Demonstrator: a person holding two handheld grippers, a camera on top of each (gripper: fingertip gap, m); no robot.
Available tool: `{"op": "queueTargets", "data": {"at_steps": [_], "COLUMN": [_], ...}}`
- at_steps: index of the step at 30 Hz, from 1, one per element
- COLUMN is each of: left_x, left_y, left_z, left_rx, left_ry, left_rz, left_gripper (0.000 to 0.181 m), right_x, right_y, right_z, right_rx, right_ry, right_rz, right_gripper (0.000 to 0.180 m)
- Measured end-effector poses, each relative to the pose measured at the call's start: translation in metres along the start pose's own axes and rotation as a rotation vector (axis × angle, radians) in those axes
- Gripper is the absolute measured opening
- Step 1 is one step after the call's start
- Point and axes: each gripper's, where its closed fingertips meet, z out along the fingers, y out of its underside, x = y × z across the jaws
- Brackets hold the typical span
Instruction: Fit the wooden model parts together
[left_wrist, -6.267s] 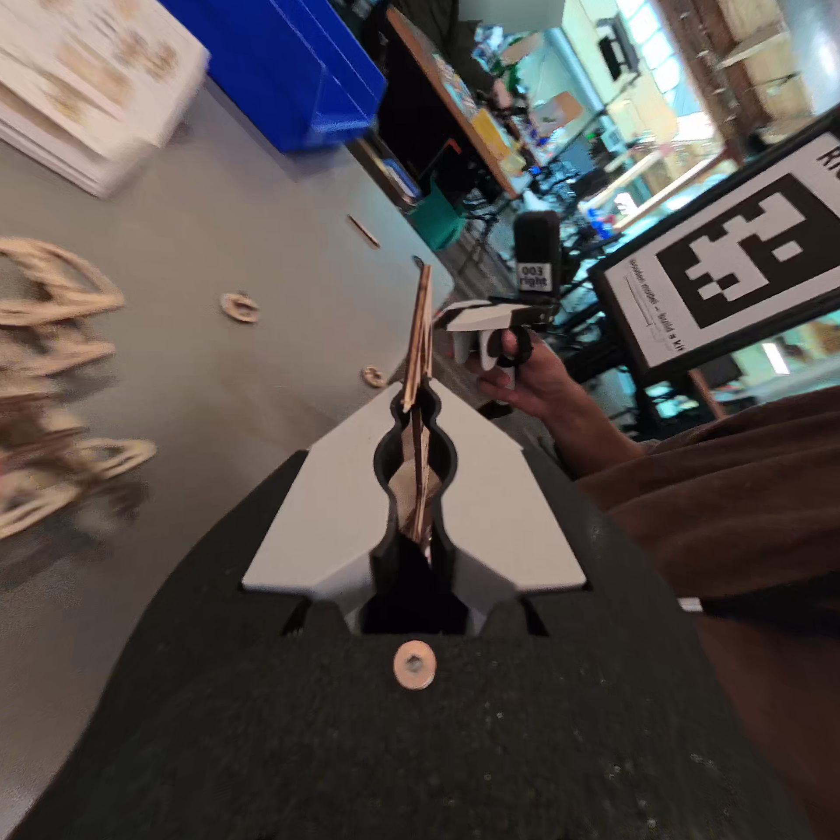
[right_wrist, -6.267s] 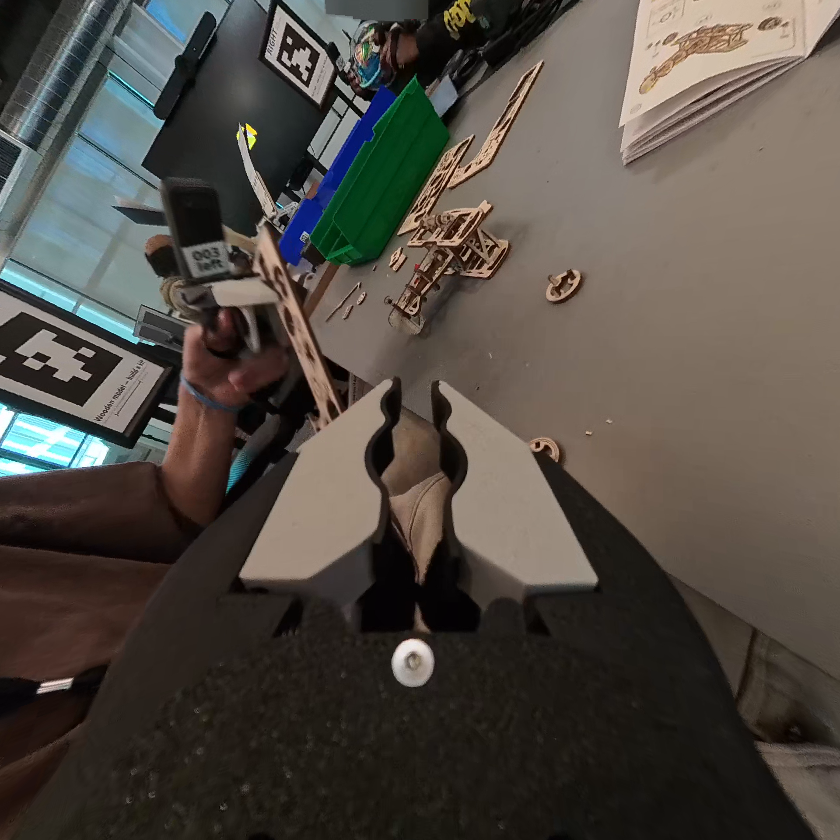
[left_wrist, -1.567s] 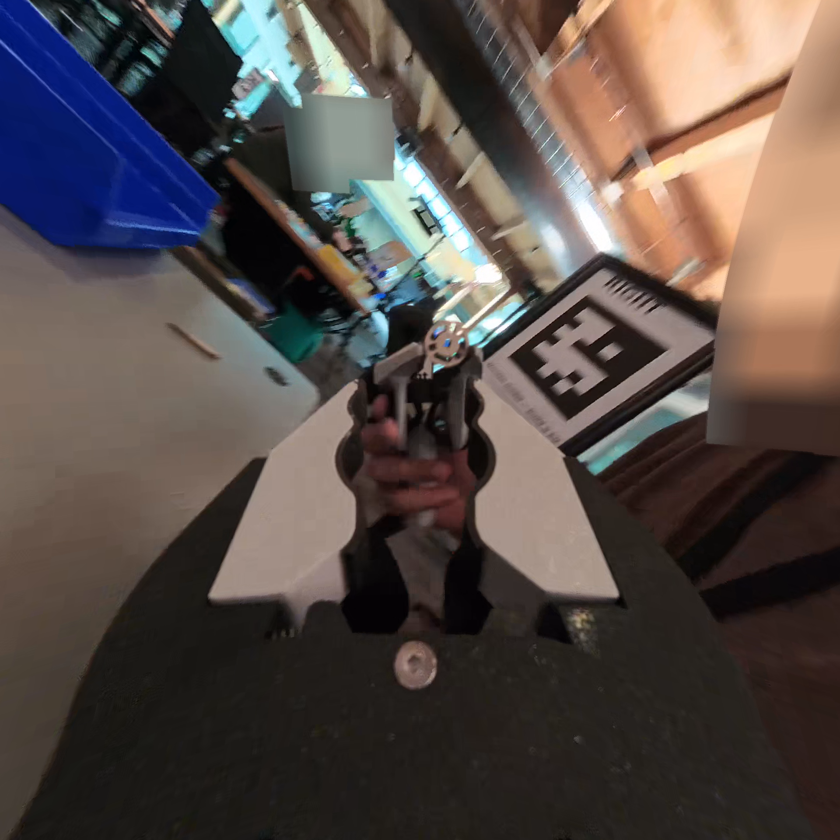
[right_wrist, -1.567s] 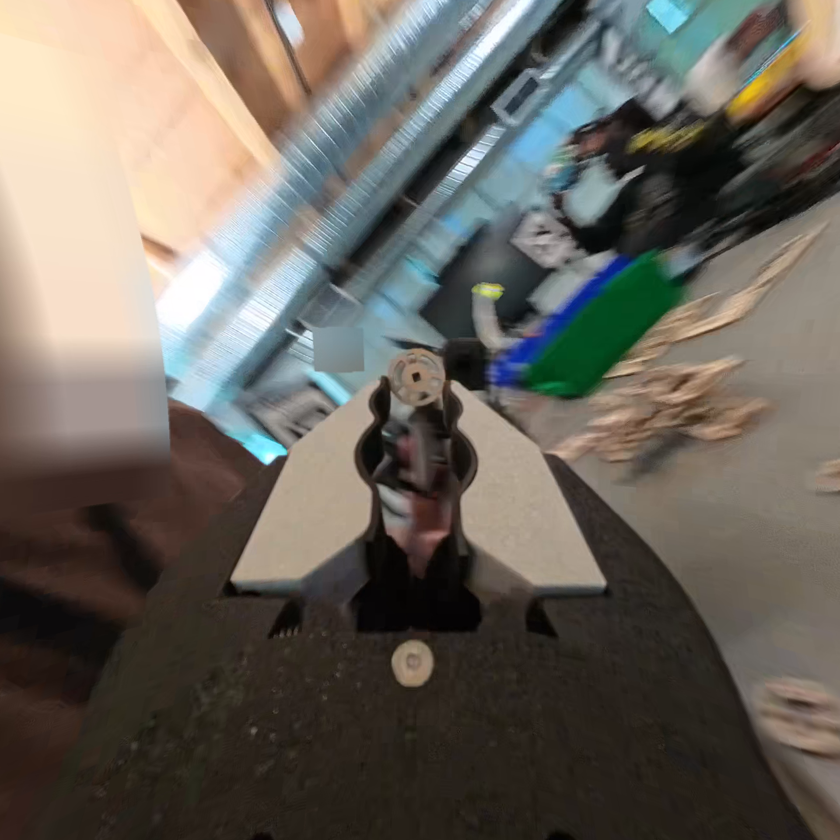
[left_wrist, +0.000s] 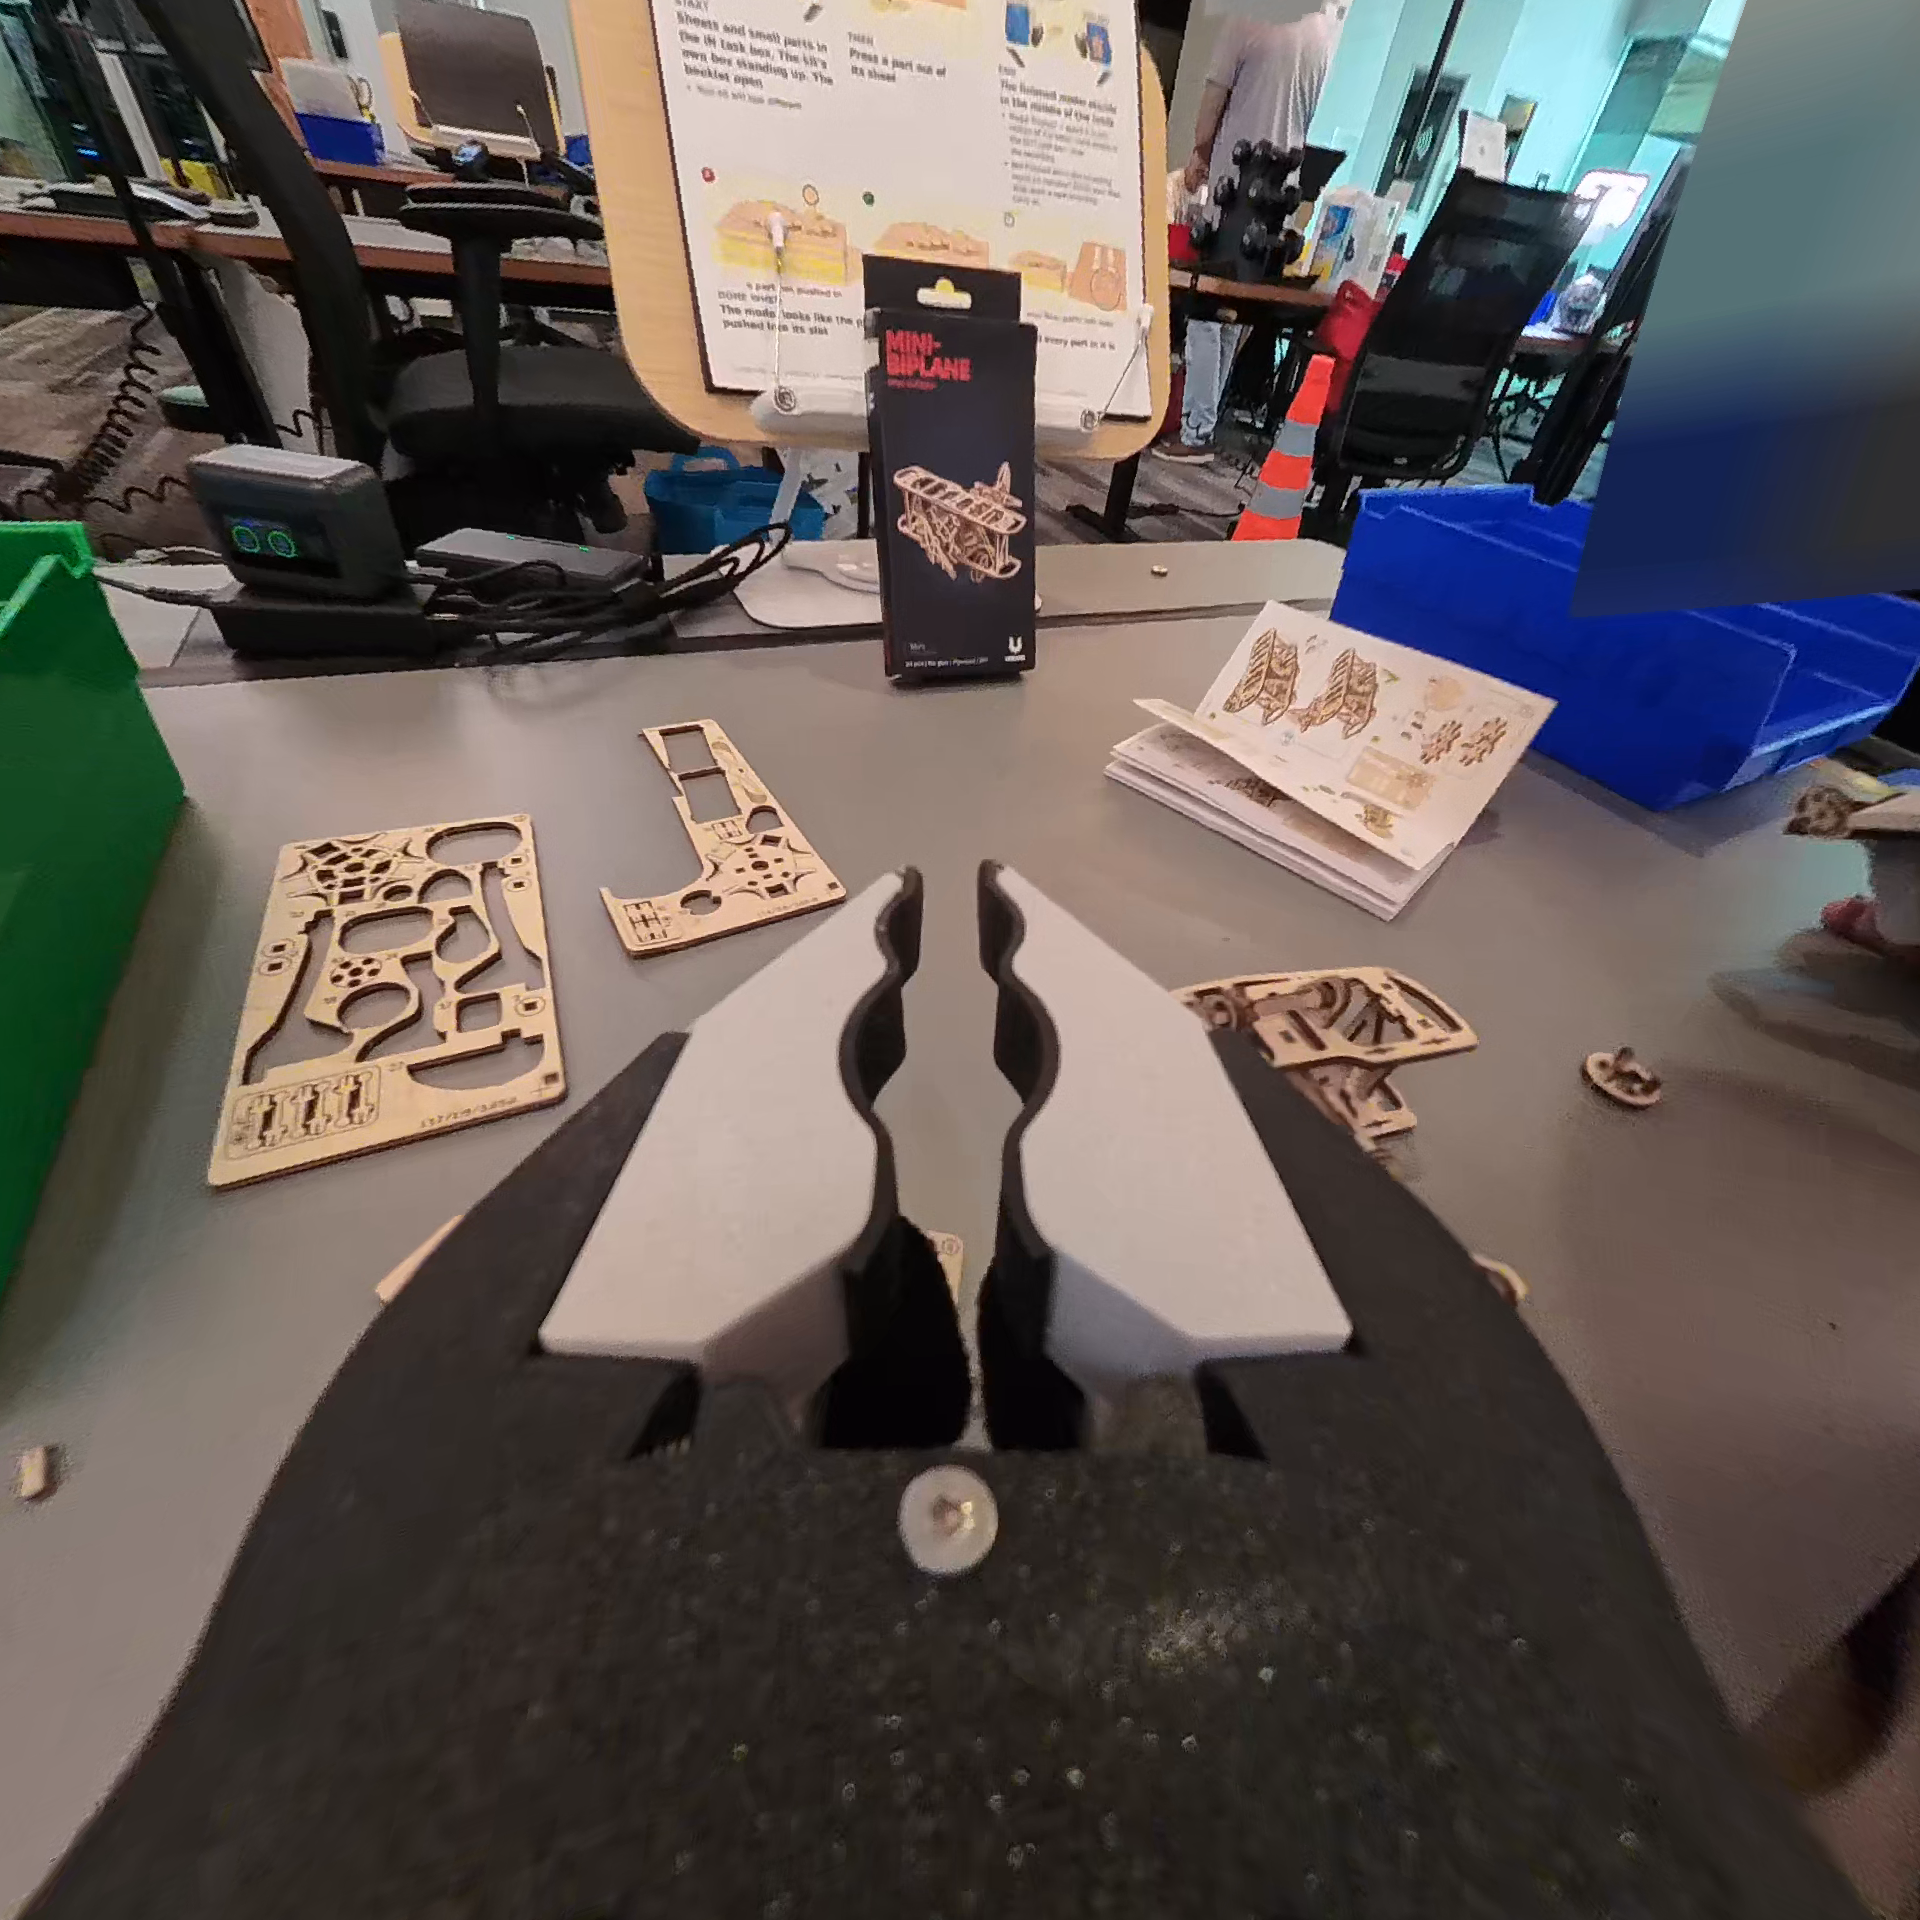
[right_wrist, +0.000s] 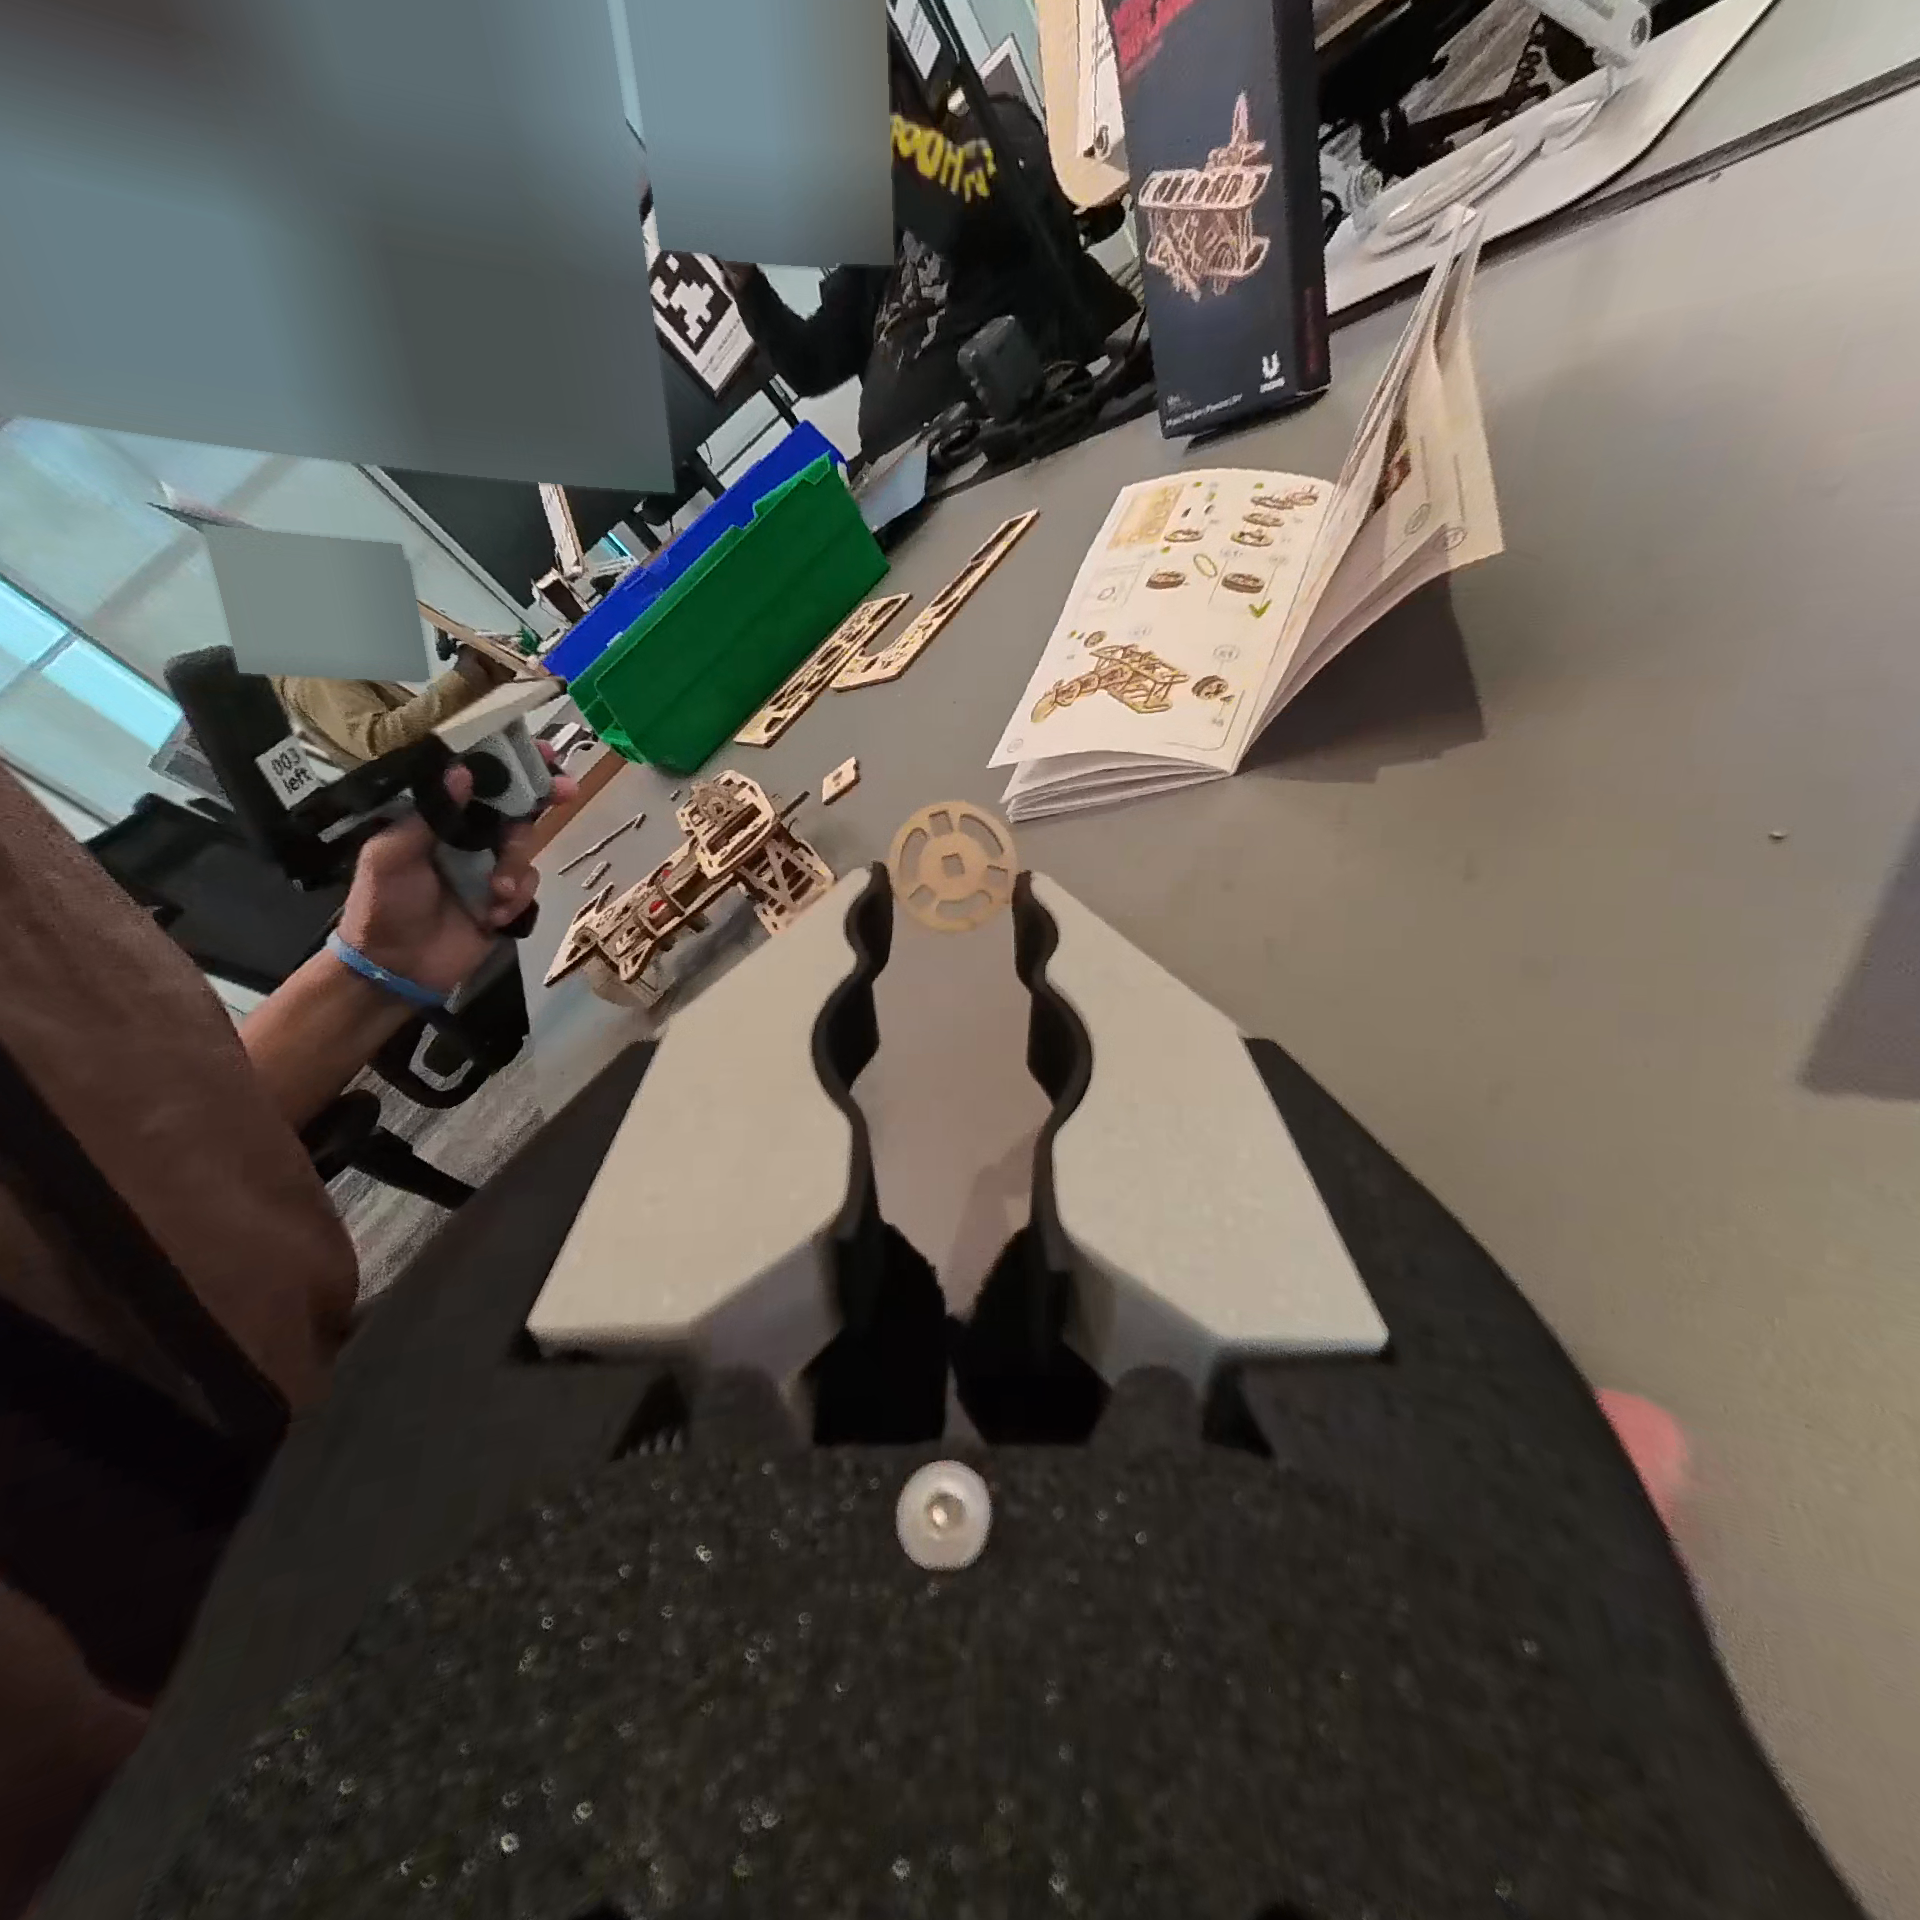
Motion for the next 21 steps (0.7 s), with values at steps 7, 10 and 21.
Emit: {"op": "queueTargets", "data": {"at_steps": [7,10,21], "left_x": [-0.02,-0.023,-0.021], "left_y": [0.005,0.007,0.013], "left_z": [-0.001,-0.001,0.004], "left_rx": [-0.006,-0.011,-0.048], "left_ry": [-0.053,-0.053,-0.063], "left_rz": [-0.006,-0.028,0.019], "left_gripper": [0.004,0.005,0.003], "right_x": [0.0,0.0,0.0], "right_y": [-0.002,-0.001,-0.001], "right_z": [0.0,0.0,0.001], "right_rx": [0.007,0.006,0.004], "right_ry": [-0.01,-0.013,-0.019], "right_rz": [0.007,0.007,0.011], "right_gripper": [0.022,0.022,0.022]}}
